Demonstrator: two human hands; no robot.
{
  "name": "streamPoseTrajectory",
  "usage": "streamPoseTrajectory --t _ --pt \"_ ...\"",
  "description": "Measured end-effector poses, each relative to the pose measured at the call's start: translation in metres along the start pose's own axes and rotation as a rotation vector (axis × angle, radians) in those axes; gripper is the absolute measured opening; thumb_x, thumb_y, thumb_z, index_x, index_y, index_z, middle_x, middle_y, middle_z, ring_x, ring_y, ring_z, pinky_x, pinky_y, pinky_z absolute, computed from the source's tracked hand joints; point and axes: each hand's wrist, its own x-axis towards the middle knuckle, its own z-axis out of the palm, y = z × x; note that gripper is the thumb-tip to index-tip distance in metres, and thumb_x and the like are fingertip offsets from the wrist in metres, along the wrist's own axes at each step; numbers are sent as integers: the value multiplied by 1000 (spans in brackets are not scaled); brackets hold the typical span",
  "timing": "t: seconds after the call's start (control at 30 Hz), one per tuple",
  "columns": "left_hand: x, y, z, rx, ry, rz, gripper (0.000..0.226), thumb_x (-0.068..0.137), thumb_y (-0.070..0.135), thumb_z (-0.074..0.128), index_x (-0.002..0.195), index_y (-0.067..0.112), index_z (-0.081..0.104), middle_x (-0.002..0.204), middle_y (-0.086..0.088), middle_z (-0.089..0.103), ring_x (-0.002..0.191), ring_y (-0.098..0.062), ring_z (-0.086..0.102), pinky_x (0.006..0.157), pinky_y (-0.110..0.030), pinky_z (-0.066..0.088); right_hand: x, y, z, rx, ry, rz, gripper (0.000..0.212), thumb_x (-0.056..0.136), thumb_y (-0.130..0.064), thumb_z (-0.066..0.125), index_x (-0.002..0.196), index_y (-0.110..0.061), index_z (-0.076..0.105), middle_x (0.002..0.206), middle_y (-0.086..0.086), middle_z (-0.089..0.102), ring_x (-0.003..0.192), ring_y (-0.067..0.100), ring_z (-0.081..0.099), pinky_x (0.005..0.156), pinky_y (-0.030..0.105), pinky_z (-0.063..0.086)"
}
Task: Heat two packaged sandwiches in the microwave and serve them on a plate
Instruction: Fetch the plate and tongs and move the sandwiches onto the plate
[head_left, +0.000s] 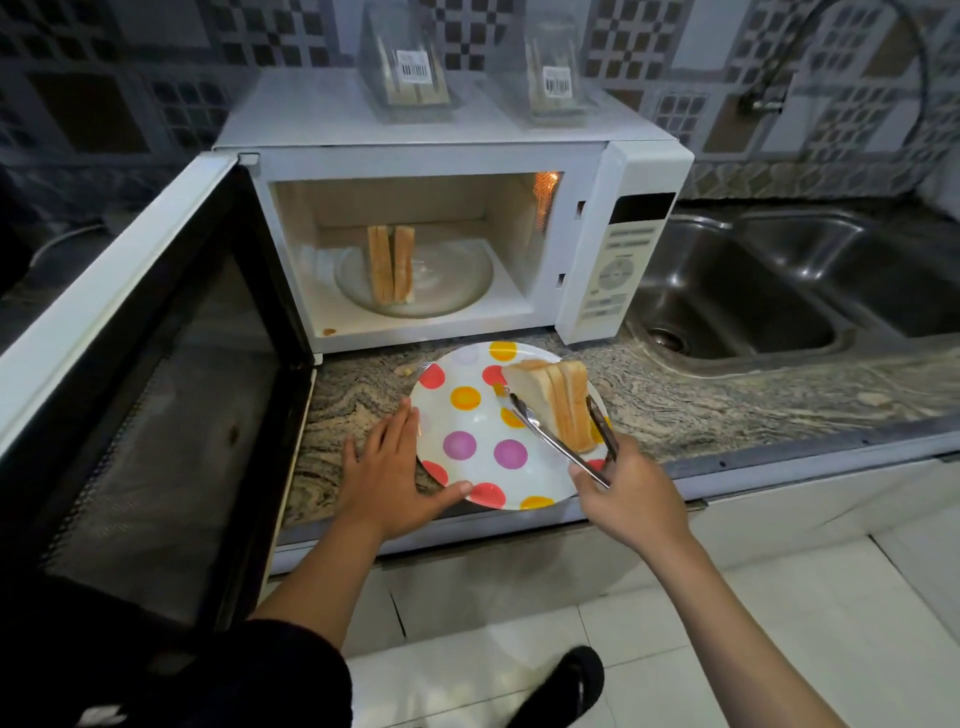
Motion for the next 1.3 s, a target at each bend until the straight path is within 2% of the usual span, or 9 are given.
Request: streamPoseTrajectory --t 0.13,0.37,0.47,0.7,0.8,0.93,1.03,1.13,1.3 --pt "-1 0 0 -6 -6 3 123 53 97 15 150 22 4 159 8 -3 144 -17 9 113 -59 12 8 -6 -4 -23 77 -9 46 81 -51 61 103 -14 45 101 8 63 96 34 60 65 38 47" --pt "-1 1 -1 -11 -28 -2 131 48 100 12 151 20 -5 160 6 -7 146 -17 6 114 -59 9 22 -37 -16 -65 177 -88 69 82 -54 60 131 -11 37 116 10 56 103 34 58 71 38 45" --pt "-1 2 -4 -12 -46 0 131 47 100 11 150 21 -10 159 5 -13 146 -17 1 115 -57 4 26 -61 -15 16 173 -160 61 81 -52 62 121 -9 43 108 10 59 98 32 58 65 33 38" --pt "-1 3 -4 -29 -47 -4 128 51 98 16 151 21 -7 159 6 -12 146 -15 -2 116 -56 1 52 -130 17 233 -172 -136 47 80 -40 64 106 -7 41 88 4 60 77 24 63 55 32 51" --pt "-1 2 -3 -31 -37 -6 126 53 97 20 151 21 -5 159 7 -11 146 -14 0 116 -56 4 70 -161 35 314 -255 -82 47 82 -40 63 105 -7 39 83 11 65 56 21 64 37 20 42" --pt "0 1 -4 -39 -23 -13 125 54 96 24 151 21 -3 159 8 -9 146 -12 0 116 -55 5 94 -198 56 386 -278 -47 40 82 -32 63 101 0 49 71 14 66 41 20 57 34 21 41" --pt "-1 2 -3 -42 -23 -19 125 54 97 25 150 22 -3 159 8 -7 146 -12 0 116 -55 6 108 -213 66 380 -258 -55 39 76 -27 62 100 1 49 81 15 65 60 29 62 40 25 41" --pt "-1 4 -3 -48 -14 -21 126 53 98 25 151 23 -2 159 8 -5 146 -12 1 116 -54 5 119 -222 71 319 -225 -89 51 78 -26 66 116 3 48 104 14 64 94 33 64 63 28 42" --pt "-1 1 -5 -39 -14 -16 124 55 97 24 150 23 -5 159 8 -7 145 -11 -1 116 -54 4 130 -236 74 242 -217 -128 49 80 -23 68 119 -2 47 111 13 61 103 32 61 70 29 43"
